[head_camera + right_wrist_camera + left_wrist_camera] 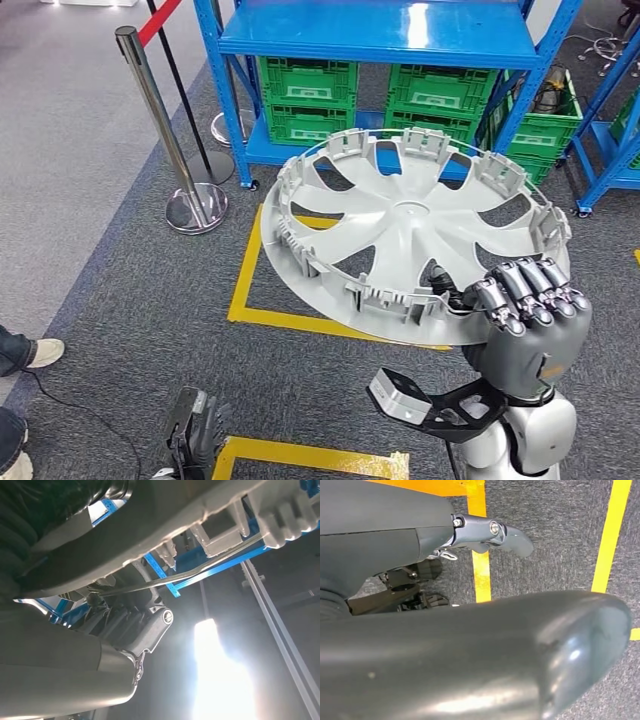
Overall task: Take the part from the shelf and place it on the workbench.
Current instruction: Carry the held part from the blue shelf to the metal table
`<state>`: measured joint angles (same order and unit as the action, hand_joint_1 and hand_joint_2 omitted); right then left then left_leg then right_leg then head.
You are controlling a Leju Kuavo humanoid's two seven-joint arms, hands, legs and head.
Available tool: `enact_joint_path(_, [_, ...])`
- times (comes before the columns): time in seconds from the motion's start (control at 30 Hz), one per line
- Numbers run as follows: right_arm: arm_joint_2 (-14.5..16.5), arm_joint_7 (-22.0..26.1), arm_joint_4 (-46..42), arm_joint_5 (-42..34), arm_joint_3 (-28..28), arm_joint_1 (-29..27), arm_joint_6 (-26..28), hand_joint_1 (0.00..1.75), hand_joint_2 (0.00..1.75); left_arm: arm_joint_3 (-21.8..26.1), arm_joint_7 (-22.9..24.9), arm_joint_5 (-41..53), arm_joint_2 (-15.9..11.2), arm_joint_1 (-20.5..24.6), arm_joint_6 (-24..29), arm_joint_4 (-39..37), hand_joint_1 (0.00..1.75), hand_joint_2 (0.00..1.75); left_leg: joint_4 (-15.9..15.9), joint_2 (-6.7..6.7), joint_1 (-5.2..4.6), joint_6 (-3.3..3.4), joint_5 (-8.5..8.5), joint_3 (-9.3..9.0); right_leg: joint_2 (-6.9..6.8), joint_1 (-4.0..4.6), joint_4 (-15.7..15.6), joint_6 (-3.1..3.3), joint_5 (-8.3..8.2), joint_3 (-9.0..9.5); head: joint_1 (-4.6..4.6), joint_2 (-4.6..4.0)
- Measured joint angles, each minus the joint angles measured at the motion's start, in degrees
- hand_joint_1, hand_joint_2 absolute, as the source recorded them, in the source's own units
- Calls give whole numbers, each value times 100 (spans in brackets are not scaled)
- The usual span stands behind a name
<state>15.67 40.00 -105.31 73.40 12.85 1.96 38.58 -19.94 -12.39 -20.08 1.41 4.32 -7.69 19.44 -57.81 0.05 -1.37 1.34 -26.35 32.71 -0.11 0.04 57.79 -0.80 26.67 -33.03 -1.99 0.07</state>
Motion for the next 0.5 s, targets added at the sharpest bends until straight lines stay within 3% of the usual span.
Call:
enact_joint_path(0.13, [0, 0, 0, 2, 0, 0, 0, 175, 175, -15, 0, 23, -22, 6, 0, -16, 0, 0, -16, 0, -5, 15, 3, 17, -1, -2, 0, -17, -11, -7, -1, 0])
enact_joint_path(0.27, [0, 0, 0, -1, 1, 1, 0, 175, 175, -28, 0, 29, -28, 15, 1, -36, 0, 0, 34, 8, 12, 94, 82, 22, 1, -5, 10, -85, -7, -35, 0, 0])
enact_joint_path(0.33, [0, 0, 0, -9, -1, 2, 0, 175, 175, -40, 0, 32, -23, 34, 1, -40, 0, 0, 97, 21, 49, 143, 152, 46, 6, -8, 313, -130, 275, -179, 8, 0])
enact_joint_path(0.4, [0, 0, 0, -15, -4, 3, 0, 175, 175, -45, 0, 36, -21, 48, 2, -43, 0, 0, 105, 27, 59, 163, 199, 115, 6, -29, 1055, -173, 734, -468, 11, 0])
enact_joint_path(0.43, [0, 0, 2, -16, -9, 2, 0, 175, 175, -46, 0, 39, -21, 48, 3, -46, 0, 0, 103, 28, 61, 156, 223, 154, 5, -43, 1408, -191, 887, -594, 10, 0])
enact_joint_path(0.47, [0, 0, 4, -16, -17, 1, 0, 175, 175, -46, 0, 41, -20, 47, 4, -51, 0, 0, 102, 29, 66, 143, 247, 190, 5, -55, 1598, -208, 934, -638, 9, 0])
enact_joint_path(0.5, [0, 0, 7, -17, -26, 0, 0, 175, 175, -47, 0, 46, -19, 47, 5, -57, 0, 0, 99, 30, 74, 124, 271, 221, 3, -68, 1551, -221, 861, -566, 10, 0])
